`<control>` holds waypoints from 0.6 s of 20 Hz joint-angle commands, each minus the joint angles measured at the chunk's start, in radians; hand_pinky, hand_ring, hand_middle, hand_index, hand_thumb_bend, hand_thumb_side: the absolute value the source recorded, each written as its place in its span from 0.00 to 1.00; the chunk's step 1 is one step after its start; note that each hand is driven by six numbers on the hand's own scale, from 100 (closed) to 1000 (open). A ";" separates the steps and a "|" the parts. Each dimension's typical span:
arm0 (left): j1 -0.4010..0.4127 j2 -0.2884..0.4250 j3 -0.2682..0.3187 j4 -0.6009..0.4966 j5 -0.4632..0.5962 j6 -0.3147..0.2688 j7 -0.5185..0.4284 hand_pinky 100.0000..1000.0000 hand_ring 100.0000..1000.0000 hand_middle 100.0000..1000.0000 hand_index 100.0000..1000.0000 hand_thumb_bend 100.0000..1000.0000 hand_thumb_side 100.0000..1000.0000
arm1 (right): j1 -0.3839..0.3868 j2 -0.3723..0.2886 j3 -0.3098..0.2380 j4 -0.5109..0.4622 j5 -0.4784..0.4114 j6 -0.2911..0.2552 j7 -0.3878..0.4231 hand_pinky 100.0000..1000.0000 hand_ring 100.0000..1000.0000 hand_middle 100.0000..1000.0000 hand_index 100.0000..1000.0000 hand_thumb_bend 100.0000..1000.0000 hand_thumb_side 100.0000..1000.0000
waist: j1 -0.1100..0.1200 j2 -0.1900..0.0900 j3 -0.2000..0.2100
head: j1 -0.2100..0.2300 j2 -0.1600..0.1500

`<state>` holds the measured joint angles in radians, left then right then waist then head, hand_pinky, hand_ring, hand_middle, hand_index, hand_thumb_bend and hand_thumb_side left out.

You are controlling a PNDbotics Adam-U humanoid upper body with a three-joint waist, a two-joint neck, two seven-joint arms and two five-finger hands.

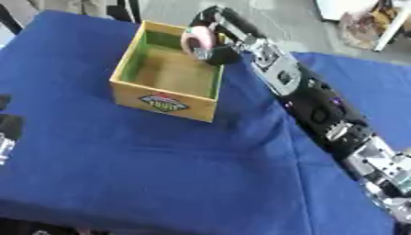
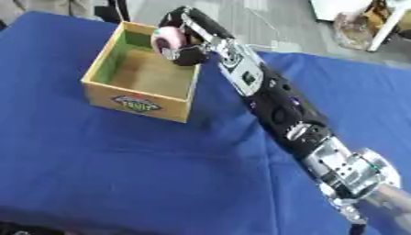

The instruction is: Pick up objects on the table and place them in the box.

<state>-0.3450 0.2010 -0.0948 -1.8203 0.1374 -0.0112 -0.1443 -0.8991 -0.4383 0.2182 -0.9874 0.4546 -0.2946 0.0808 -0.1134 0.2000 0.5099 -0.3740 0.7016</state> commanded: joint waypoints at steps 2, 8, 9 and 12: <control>-0.019 -0.001 -0.008 -0.023 0.009 0.001 -0.013 0.60 0.74 0.49 0.65 0.37 0.01 | -0.045 0.005 -0.013 0.085 0.073 0.006 -0.025 0.58 0.86 0.73 0.82 0.00 0.08 | 0.008 -0.009 0.004 | -0.023 -0.012; -0.017 -0.003 -0.009 -0.022 0.008 0.002 -0.016 0.60 0.74 0.49 0.65 0.37 0.01 | -0.053 0.015 0.019 0.065 0.179 -0.018 0.022 0.85 1.00 0.88 0.90 0.00 0.20 | 0.010 -0.007 -0.006 | -0.025 -0.011; -0.016 -0.003 -0.009 -0.021 0.007 0.002 -0.015 0.60 0.74 0.49 0.65 0.37 0.01 | -0.052 0.017 0.018 0.051 0.196 -0.020 0.027 0.87 1.00 0.88 0.91 0.00 0.20 | 0.011 -0.008 -0.009 | -0.024 -0.010; -0.013 -0.004 -0.008 -0.020 0.007 0.002 -0.014 0.60 0.74 0.49 0.65 0.37 0.01 | -0.047 0.025 0.009 0.008 0.245 -0.028 0.028 0.86 1.00 0.88 0.90 0.00 0.18 | 0.014 -0.011 -0.022 | -0.021 -0.007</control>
<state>-0.3493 0.1929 -0.1013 -1.8212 0.1403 -0.0088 -0.1572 -0.9269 -0.4033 0.2355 -0.9444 0.6734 -0.3174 0.1060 -0.1115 0.2066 0.4860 -0.3966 0.7005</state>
